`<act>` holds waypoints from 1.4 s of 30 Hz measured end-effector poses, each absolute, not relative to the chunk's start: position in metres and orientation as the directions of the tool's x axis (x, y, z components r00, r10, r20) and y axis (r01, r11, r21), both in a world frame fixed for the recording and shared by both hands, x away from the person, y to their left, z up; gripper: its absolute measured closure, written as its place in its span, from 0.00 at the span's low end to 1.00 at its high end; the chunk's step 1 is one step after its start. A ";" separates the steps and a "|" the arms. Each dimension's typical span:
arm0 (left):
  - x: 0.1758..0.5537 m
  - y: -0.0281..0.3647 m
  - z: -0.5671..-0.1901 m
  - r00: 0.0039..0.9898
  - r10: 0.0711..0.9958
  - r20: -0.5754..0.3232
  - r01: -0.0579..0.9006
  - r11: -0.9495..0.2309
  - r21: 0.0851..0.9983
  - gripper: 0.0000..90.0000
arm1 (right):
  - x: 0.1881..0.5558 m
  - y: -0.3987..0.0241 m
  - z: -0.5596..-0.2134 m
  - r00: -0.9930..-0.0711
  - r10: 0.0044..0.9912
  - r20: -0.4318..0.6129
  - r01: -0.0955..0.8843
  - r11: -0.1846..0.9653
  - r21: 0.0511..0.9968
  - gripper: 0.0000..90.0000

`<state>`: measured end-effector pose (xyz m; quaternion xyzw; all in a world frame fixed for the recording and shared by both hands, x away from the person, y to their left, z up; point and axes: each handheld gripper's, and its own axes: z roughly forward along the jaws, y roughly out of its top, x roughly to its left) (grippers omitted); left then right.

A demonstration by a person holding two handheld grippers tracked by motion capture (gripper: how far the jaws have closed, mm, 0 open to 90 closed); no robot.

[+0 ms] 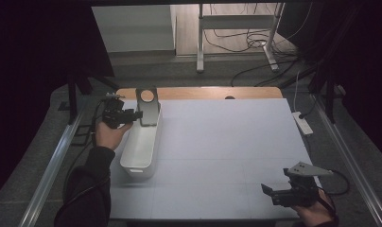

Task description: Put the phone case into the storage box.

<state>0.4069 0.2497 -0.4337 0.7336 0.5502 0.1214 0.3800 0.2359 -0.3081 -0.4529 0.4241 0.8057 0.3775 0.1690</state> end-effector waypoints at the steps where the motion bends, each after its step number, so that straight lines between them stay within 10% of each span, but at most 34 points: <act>1: 0.405 0.249 -0.433 0.373 0.895 -0.244 0.714 -0.109 0.692 0.56 | 0.236 -0.308 -0.453 -0.583 0.811 0.048 0.555 0.355 0.752 0.01; 42: 0.351 0.216 -0.428 0.530 0.819 -0.220 0.637 -0.213 0.741 0.21 | 0.236 -0.307 -0.453 -0.585 0.810 0.044 0.553 0.358 0.753 0.01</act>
